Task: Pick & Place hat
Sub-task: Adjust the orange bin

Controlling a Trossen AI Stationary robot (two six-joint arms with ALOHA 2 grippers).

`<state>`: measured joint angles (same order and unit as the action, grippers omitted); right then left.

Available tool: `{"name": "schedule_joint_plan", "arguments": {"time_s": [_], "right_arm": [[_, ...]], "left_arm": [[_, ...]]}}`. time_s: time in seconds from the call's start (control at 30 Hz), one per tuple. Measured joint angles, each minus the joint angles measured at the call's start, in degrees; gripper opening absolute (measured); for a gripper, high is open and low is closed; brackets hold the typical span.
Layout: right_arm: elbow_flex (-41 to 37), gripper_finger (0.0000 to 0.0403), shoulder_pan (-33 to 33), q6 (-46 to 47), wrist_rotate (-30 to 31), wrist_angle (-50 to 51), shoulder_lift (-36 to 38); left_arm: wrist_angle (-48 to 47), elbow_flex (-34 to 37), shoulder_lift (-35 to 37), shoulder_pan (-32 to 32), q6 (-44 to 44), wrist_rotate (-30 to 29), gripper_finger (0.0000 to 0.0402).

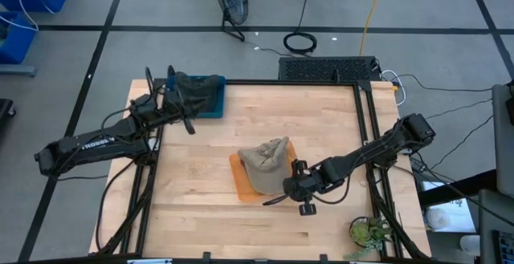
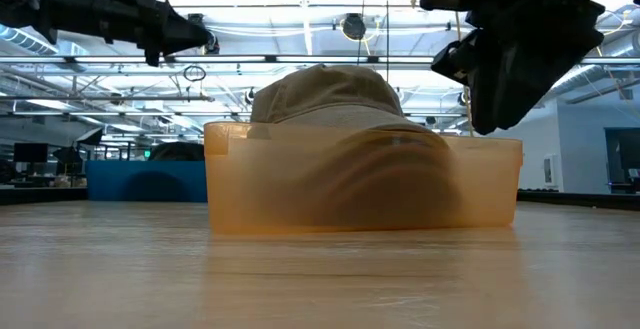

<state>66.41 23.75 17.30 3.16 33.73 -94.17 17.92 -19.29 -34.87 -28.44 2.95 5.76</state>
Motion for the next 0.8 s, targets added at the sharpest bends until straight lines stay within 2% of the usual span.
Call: {"name": "schedule_joint_plan", "arguments": {"time_s": [0.27,0.5,0.8], "right_arm": [[0.4,0.0094,0.3,-1.9,3.3,2.2,0.8],[0.6,0.0102,0.4,-3.0,8.9,2.0,2.4],[-4.1,0.0096,0.3,-1.1,7.0,-1.4,1.9]], "left_arm": [[-0.5,0.0,0.0,2.4,0.3,1.3,0.0062],[-1.1,0.0,0.0,4.5,-4.6,21.2,0.0062],[-1.1,0.0,0.0,6.1,-7.7,22.2,0.0062]]}}
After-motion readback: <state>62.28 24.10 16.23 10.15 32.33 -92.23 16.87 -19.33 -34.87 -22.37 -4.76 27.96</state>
